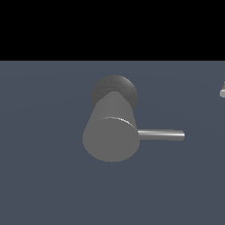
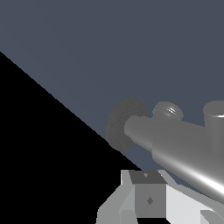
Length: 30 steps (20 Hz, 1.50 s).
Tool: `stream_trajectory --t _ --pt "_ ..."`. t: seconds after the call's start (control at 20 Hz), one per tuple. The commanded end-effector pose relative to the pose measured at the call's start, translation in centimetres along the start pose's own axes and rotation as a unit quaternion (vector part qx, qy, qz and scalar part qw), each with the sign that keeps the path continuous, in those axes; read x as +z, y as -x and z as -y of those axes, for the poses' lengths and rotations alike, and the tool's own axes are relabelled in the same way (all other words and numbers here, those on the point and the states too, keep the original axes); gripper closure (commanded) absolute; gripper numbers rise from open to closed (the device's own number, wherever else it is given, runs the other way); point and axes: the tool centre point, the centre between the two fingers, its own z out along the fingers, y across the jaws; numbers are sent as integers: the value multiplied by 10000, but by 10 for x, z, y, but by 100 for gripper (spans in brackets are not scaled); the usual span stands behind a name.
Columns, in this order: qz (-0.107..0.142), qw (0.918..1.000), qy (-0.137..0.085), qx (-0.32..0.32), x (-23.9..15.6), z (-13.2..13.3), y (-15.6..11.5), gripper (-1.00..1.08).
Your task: Turn on the faucet by rotating a designated handle.
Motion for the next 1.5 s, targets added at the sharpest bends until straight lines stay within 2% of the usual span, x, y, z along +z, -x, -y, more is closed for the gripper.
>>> stream_trajectory --t 0.0,0.3,0.65,1.0,1.45 --pt "-13 9995 -226 218 2 -7 -9 108" --pt "-26 9945 -738 739 8 -27 -27 108" --pt "-32 9823 -1314 1338 17 -51 -44 108" --pt "-28 9640 -1851 1909 30 -75 -58 108" --pt "-8 9343 -2460 2579 50 -103 -69 108"
